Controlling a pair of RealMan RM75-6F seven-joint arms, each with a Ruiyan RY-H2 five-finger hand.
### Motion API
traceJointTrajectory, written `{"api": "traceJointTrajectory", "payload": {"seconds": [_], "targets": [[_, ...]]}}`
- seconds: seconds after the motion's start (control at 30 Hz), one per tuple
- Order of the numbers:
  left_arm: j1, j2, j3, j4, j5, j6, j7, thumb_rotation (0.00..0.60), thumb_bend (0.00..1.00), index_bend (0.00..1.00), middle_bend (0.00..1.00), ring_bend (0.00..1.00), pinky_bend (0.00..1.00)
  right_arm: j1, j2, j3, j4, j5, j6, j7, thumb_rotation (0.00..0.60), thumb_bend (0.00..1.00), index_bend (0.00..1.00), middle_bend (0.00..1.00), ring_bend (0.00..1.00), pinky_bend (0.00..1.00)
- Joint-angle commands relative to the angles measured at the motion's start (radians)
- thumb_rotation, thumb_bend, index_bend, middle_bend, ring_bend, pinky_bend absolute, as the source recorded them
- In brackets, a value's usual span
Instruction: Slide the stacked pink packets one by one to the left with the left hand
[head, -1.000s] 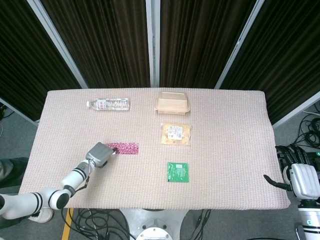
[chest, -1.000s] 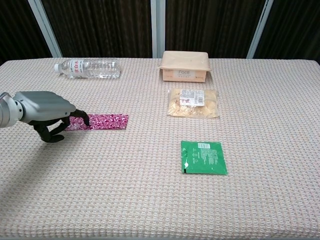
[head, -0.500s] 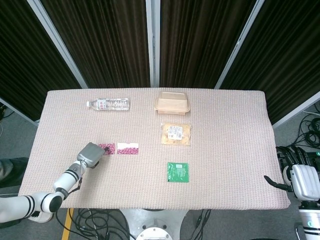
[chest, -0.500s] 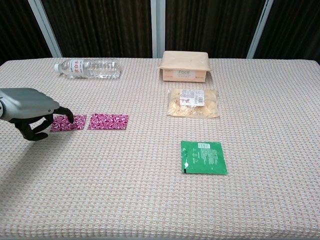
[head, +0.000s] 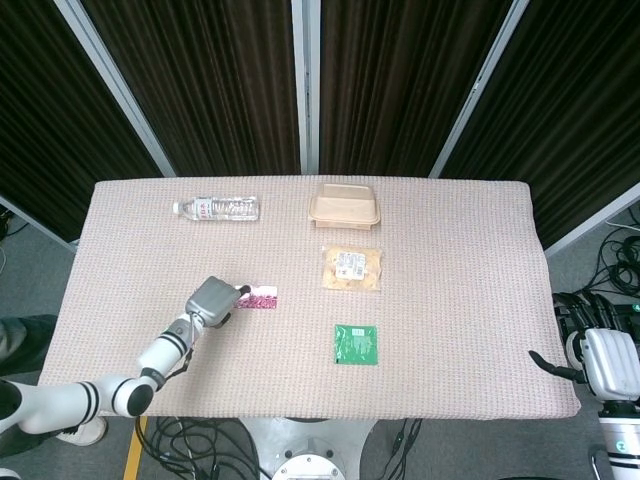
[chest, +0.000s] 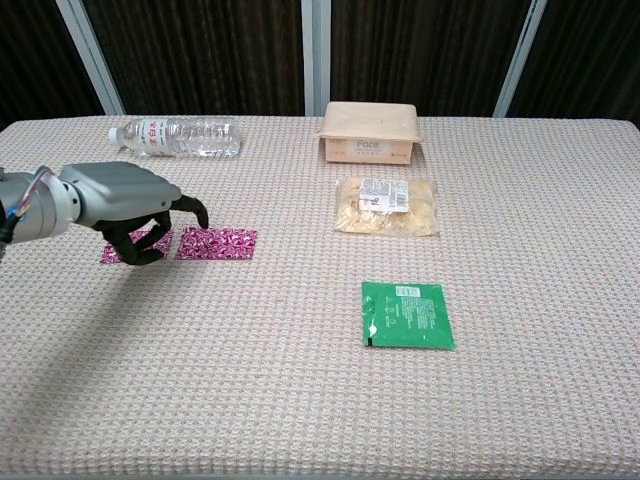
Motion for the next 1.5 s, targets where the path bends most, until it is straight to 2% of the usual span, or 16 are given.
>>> {"api": "traceJointTrajectory", "payload": {"seconds": [0.03, 0.33, 0.73, 0.83, 0.97, 1.23, 1.5], "targets": [[-0.021, -0.02, -0.007, 0.017, -0.027, -0.019, 0.017, 0.6, 0.47, 0.27, 0.8, 0.79, 0.93, 0.0, -0.001, 0.0, 0.004, 0.002, -0.003, 0.004, 0.465, 0.05, 0.16, 0.16, 0.06, 0.01], [-0.066, -0.025, 0.029, 0.002, -0.131, -0.036, 0.102, 0.6, 0.47, 0.27, 0.8, 0.79, 0.93, 0.001, -0.006, 0.0, 0.019, 0.007, -0.01, 0.016, 0.465, 0.06, 0.16, 0.16, 0.06, 0.01], [-0.108, 0.028, 0.08, -0.17, -0.247, 0.028, 0.204, 0.6, 0.47, 0.27, 0.8, 0.79, 0.93, -0.001, -0.009, -0.004, 0.022, 0.002, -0.01, 0.021, 0.47, 0.05, 0.16, 0.16, 0.06, 0.01], [-0.115, 0.034, 0.078, -0.203, -0.253, 0.067, 0.214, 0.6, 0.47, 0.27, 0.8, 0.79, 0.93, -0.004, -0.008, -0.003, 0.023, 0.003, -0.006, 0.022, 0.464, 0.06, 0.16, 0.16, 0.06, 0.01], [-0.106, 0.017, 0.064, -0.186, -0.238, 0.115, 0.199, 0.6, 0.47, 0.27, 0.8, 0.79, 0.93, -0.003, -0.007, -0.004, 0.022, 0.003, -0.009, 0.022, 0.463, 0.06, 0.16, 0.16, 0.06, 0.01], [-0.114, -0.036, 0.066, -0.072, -0.298, 0.079, 0.194, 0.6, 0.47, 0.27, 0.79, 0.79, 0.93, -0.006, -0.007, -0.003, 0.027, 0.011, -0.011, 0.025, 0.467, 0.05, 0.16, 0.16, 0.06, 0.01], [-0.126, -0.026, 0.087, -0.093, -0.331, 0.067, 0.216, 0.6, 0.47, 0.27, 0.79, 0.79, 0.93, -0.002, -0.011, -0.003, 0.029, 0.008, -0.017, 0.025, 0.471, 0.06, 0.16, 0.16, 0.06, 0.01]]}}
